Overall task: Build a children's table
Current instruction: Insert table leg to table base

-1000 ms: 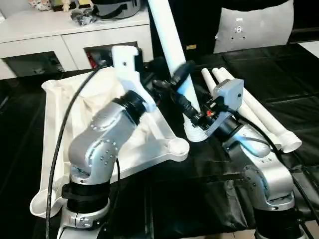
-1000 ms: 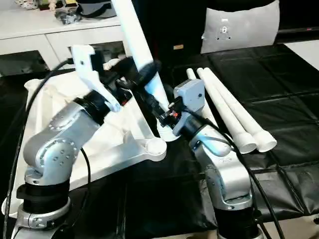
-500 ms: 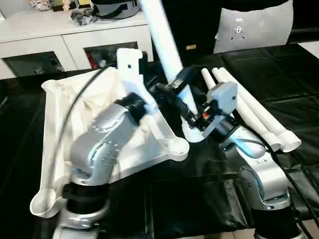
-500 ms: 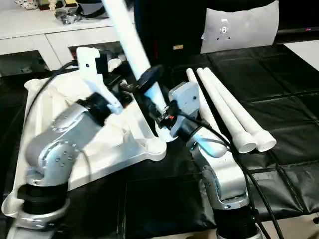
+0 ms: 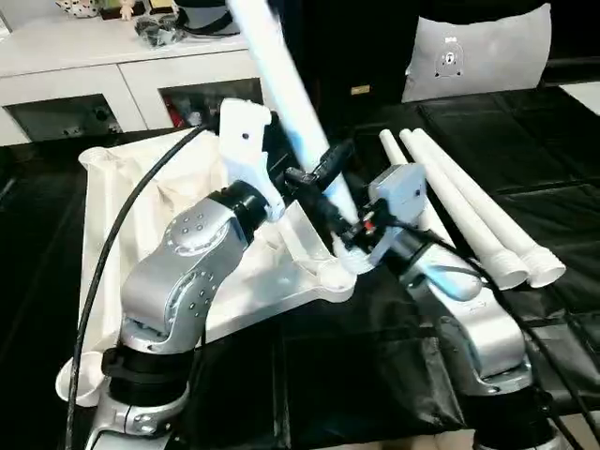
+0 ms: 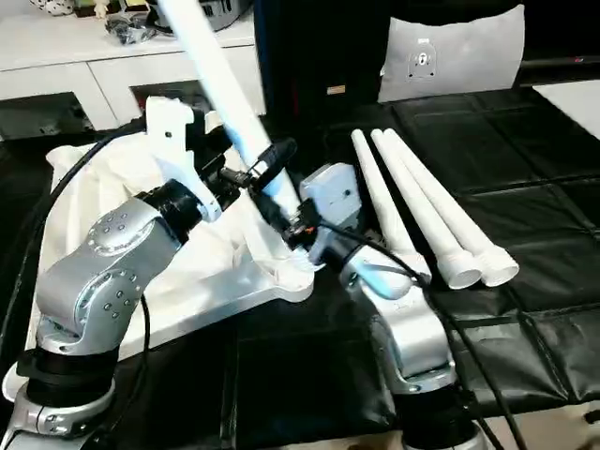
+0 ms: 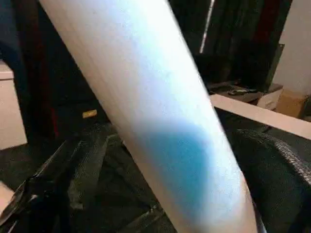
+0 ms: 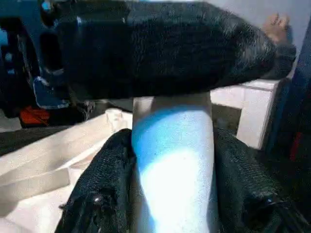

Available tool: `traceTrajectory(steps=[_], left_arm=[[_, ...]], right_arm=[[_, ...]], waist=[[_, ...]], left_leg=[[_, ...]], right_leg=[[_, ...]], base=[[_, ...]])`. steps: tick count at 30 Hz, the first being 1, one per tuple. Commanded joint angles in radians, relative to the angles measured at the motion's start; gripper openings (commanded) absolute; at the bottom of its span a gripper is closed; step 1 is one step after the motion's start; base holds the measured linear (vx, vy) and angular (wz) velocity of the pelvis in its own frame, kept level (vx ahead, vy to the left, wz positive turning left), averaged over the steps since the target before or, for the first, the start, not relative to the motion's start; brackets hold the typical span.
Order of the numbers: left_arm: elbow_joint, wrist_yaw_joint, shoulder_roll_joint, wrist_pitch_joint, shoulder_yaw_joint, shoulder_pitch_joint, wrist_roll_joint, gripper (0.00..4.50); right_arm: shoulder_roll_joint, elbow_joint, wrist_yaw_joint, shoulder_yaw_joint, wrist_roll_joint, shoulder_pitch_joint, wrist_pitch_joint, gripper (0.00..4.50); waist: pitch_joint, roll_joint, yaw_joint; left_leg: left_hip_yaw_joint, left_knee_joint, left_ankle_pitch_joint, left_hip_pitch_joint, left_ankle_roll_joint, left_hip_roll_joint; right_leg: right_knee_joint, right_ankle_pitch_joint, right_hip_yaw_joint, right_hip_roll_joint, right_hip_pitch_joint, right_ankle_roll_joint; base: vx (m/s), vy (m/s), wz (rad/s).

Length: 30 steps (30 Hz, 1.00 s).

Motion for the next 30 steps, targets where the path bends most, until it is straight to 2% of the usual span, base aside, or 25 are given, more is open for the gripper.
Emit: traceTrajectory(steps=[1, 2, 3, 5, 6, 7, 9, 10, 11, 13, 14, 15, 18, 19, 23, 24, 26, 27, 29, 30], left_arm=[[-0.018, 0.011, 0.013, 0.000, 0.024, 0.004, 0.017, 4.15], [-0.023, 0.014, 0.016, 0.002, 0.026, 0.006, 0.020, 4.15], [-0.027, 0.014, 0.019, 0.003, 0.026, 0.008, 0.022, 4.15], [-0.033, 0.014, 0.025, 0.005, 0.025, 0.012, 0.024, 4.15], [-0.037, 0.014, 0.026, 0.006, 0.026, 0.016, 0.022, 4.15], [-0.039, 0.014, 0.027, 0.006, 0.028, 0.019, 0.020, 4.15], [-0.043, 0.017, 0.024, 0.011, 0.034, 0.022, 0.012, 4.15], [-0.044, 0.018, 0.019, 0.016, 0.039, 0.020, 0.004, 4.15], [-0.043, 0.018, 0.013, 0.018, 0.043, 0.018, -0.002, 4.15], [-0.036, 0.011, 0.009, 0.018, 0.044, 0.013, -0.008, 4.15], [-0.034, 0.006, 0.012, 0.016, 0.041, 0.011, -0.006, 4.15], [-0.028, -0.007, 0.026, 0.012, 0.029, 0.010, 0.004, 4.15], [-0.013, -0.045, 0.054, -0.005, 0.007, 0.016, 0.017, 4.15], [0.006, -0.114, 0.075, -0.033, -0.008, 0.031, 0.002, 4.15], [0.040, -0.263, 0.130, -0.068, -0.039, 0.058, -0.026, 4.07], [0.056, -0.288, 0.137, -0.067, -0.035, 0.058, -0.036, 3.91], [0.083, -0.321, 0.141, -0.060, -0.019, 0.049, -0.061, 3.75], [0.097, -0.340, 0.132, -0.056, 0.002, 0.041, -0.092, 3.68], [0.101, -0.352, 0.126, -0.051, 0.016, 0.037, -0.115, 3.61], [0.109, -0.370, 0.120, -0.047, 0.034, 0.032, -0.142, 3.47]], right_arm=[[0.011, 0.005, 0.010, 0.015, -0.008, -0.012, -0.020, 1.85], [0.014, 0.016, 0.009, 0.017, -0.010, -0.016, -0.025, 1.85], [0.015, 0.024, 0.008, 0.019, -0.011, -0.018, -0.029, 1.85], [0.017, 0.034, 0.007, 0.021, -0.013, -0.023, -0.034, 1.85], [0.020, 0.040, 0.005, 0.022, -0.014, -0.026, -0.036, 1.85], [0.022, 0.043, 0.004, 0.022, -0.015, -0.027, -0.037, 1.85], [0.024, 0.048, 0.003, 0.023, -0.016, -0.029, -0.040, 1.85], [0.025, 0.052, -0.001, 0.021, -0.015, -0.030, -0.043, 1.85], [0.025, 0.054, -0.003, 0.020, -0.015, -0.030, -0.045, 1.85], [0.024, 0.058, -0.010, 0.016, -0.017, -0.028, -0.050, 1.85], [0.023, 0.059, -0.013, 0.014, -0.018, -0.026, -0.052, 1.85], [0.021, 0.059, -0.014, 0.013, -0.019, -0.024, -0.054, 1.85], [0.018, 0.054, -0.013, 0.011, -0.017, -0.015, -0.055, 1.85], [0.012, 0.045, -0.003, 0.010, -0.011, -0.006, -0.052, 1.85], [0.003, 0.025, 0.022, 0.008, 0.006, 0.011, -0.046, 1.85], [-0.002, 0.022, 0.032, 0.009, 0.011, 0.017, -0.046, 1.85], [-0.013, 0.017, 0.050, 0.014, 0.019, 0.027, -0.048, 1.85], [-0.021, 0.014, 0.060, 0.017, 0.022, 0.034, -0.050, 1.85], [-0.025, 0.014, 0.065, 0.018, 0.023, 0.036, -0.051, 1.85], [-0.031, 0.012, 0.071, 0.020, 0.026, 0.042, -0.052, 1.85]], waist=[[-0.065, -0.020, 0.005], [-0.064, -0.031, 0.005], [-0.065, -0.025, 0.009], [-0.064, -0.027, 0.012], [-0.064, -0.032, 0.013], [-0.064, -0.030, 0.016], [-0.063, -0.032, 0.019], [-0.063, -0.027, 0.019], [-0.063, -0.030, 0.018], [-0.063, -0.025, 0.018], [-0.063, -0.027, 0.018], [-0.063, -0.016, 0.018], [-0.064, -0.021, 0.014], [-0.064, -0.015, 0.014], [-0.066, -0.013, 0.012], [-0.066, -0.006, 0.011], [-0.065, -0.009, 0.011], [-0.064, -0.005, 0.011], [-0.065, -0.007, 0.010], [-0.064, -0.004, 0.009]], left_leg=[[-0.026, -0.064, -0.139, 0.029, 0.046, 0.067], [-0.026, -0.065, -0.142, 0.029, 0.045, 0.068], [-0.027, -0.065, -0.144, 0.031, 0.042, 0.068], [-0.027, -0.066, -0.152, 0.031, 0.036, 0.068], [-0.026, -0.067, -0.153, 0.032, 0.031, 0.069], [-0.027, -0.068, -0.153, 0.032, 0.028, 0.069], [-0.026, -0.069, -0.159, 0.032, 0.022, 0.069], [-0.027, -0.070, -0.167, 0.032, 0.015, 0.068], [-0.027, -0.070, -0.170, 0.032, 0.013, 0.068], [-0.028, -0.070, -0.183, 0.032, 0.002, 0.067], [-0.028, -0.071, -0.185, 0.032, 0.001, 0.067], [-0.030, -0.071, -0.192, 0.033, -0.004, 0.066], [-0.030, -0.072, -0.196, 0.032, -0.009, 0.065], [-0.031, -0.072, -0.195, 0.033, -0.012, 0.065], [-0.031, -0.075, -0.204, 0.035, -0.021, 0.065], [-0.031, -0.075, -0.213, 0.037, -0.027, 0.066], [-0.030, -0.076, -0.233, 0.037, -0.031, 0.065], [-0.030, -0.078, -0.243, 0.039, -0.036, 0.065], [-0.031, -0.078, -0.243, 0.037, -0.037, 0.065], [-0.030, -0.076, -0.245, 0.037, -0.032, 0.064]], right_leg=[[-0.077, -0.004, 0.029, -0.072, 0.028, -0.216], [-0.078, -0.003, 0.029, -0.072, 0.028, -0.216], [-0.076, -0.001, 0.029, -0.073, 0.027, -0.217], [-0.077, -0.004, 0.030, -0.074, 0.026, -0.214], [-0.076, 0.005, 0.030, -0.072, 0.026, -0.210], [-0.075, 0.015, 0.031, -0.073, 0.025, -0.209], [-0.075, 0.020, 0.031, -0.072, 0.025, -0.205], [-0.075, 0.021, 0.031, -0.071, 0.025, -0.202], [-0.075, 0.022, 0.031, -0.071, 0.026, -0.201], [-0.075, 0.023, 0.032, -0.072, 0.026, -0.201], [-0.076, 0.023, 0.032, -0.072, 0.026, -0.201], [-0.074, 0.016, 0.032, -0.073, 0.026, -0.199], [-0.076, 0.025, 0.032, -0.070, 0.028, -0.190], [-0.077, 0.029, 0.032, -0.070, 0.027, -0.188], [-0.073, 0.043, 0.031, -0.067, 0.025, -0.187], [-0.070, 0.050, 0.031, -0.067, 0.024, -0.190], [-0.072, 0.044, 0.032, -0.067, 0.025, -0.194], [-0.073, 0.039, 0.031, -0.068, 0.024, -0.197], [-0.071, 0.047, 0.031, -0.069, 0.027, -0.206], [-0.072, 0.041, 0.032, -0.071, 0.027, -0.209]], base=[[0.000, 0.000, 0.00], [0.000, 0.000, 0.00], [0.000, 0.000, 0.00], [0.000, 0.000, 0.00], [0.000, 0.000, 0.00], [0.000, 0.000, 0.00], [0.000, 0.000, 0.00], [0.000, 0.000, 0.00], [0.000, 0.000, 0.00], [0.000, 0.000, 0.00], [0.000, 0.000, 0.00], [0.000, 0.000, 0.00], [0.000, 0.000, 0.00], [0.000, 0.000, 0.00], [0.000, 0.000, 0.00], [0.000, 0.000, 0.00], [0.000, 0.000, 0.00], [0.000, 0.000, 0.00], [0.000, 0.000, 0.00], [0.000, 0.000, 0.00]])
